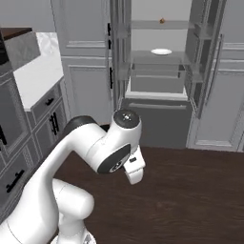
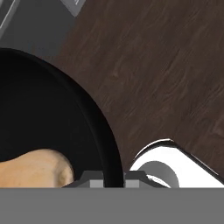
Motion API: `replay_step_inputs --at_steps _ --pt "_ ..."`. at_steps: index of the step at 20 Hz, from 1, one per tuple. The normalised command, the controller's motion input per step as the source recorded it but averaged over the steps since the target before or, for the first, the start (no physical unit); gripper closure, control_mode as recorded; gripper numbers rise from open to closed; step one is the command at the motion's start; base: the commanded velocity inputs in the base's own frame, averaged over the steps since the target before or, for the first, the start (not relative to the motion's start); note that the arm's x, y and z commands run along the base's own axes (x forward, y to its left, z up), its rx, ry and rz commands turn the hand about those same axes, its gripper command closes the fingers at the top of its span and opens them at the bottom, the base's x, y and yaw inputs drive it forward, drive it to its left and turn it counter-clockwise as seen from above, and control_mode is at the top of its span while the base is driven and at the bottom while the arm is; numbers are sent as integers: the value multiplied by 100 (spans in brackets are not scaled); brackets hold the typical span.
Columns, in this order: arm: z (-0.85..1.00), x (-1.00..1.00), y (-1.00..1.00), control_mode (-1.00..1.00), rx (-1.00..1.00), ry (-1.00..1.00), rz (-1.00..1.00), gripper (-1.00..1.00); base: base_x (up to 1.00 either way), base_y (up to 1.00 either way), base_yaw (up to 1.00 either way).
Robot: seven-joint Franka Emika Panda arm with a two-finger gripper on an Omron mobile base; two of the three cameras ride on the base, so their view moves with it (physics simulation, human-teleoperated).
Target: Pick the chicken drumstick and squash from their plates and place them in the bowl. Then put the bowl in the fridge.
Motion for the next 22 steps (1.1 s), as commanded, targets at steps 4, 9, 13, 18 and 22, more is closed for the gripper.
replay_step_inputs --at_steps 4,9,13,18,22 --pt "0 0 0 100 0 0 0 100 100 -91 40" --pt "0 0 0 100 0 0 0 100 100 -93 28" --pt "0 0 0 100 0 0 0 100 100 -25 17" --pt "0 0 0 100 0 0 0 100 100 0 8" --pt "0 0 0 100 0 0 0 100 100 -1 7"
